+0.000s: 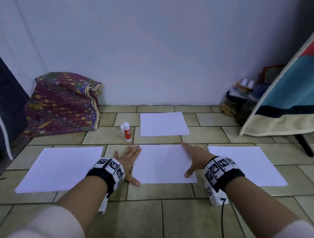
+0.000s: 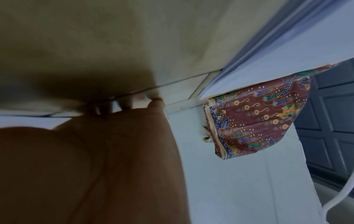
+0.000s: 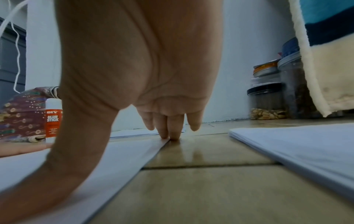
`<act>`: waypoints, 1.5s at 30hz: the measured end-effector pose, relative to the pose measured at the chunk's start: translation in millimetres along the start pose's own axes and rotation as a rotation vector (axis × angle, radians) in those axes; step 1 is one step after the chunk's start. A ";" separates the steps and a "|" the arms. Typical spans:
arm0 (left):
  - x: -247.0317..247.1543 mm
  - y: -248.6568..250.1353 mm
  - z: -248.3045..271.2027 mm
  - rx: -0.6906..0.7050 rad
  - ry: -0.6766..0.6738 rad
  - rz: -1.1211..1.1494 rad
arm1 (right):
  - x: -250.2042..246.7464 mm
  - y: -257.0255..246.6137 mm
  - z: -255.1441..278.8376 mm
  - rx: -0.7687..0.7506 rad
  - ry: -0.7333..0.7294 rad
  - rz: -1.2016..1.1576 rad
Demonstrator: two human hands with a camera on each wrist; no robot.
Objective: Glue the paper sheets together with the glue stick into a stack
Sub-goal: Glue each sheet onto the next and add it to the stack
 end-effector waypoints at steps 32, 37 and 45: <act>2.5 -0.3 -1.1 -0.020 0.058 -0.019 | -6.4 -0.1 -1.7 0.025 0.071 0.068; 2.5 -0.5 -1.4 -0.018 0.059 -0.013 | -11.4 -2.9 3.1 -0.026 0.104 -0.047; 3.0 -0.6 -1.0 -0.011 0.061 -0.002 | -11.6 22.7 12.5 -0.008 0.219 -0.984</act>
Point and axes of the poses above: each hand's wrist, its own z-axis away from the middle knuckle, its own x-axis out of the palm, y = z × x, the point moved 8 cm from there along -z, towards the middle knuckle, and after that the axes turned 2 degrees about x, right-handed, at the moved point
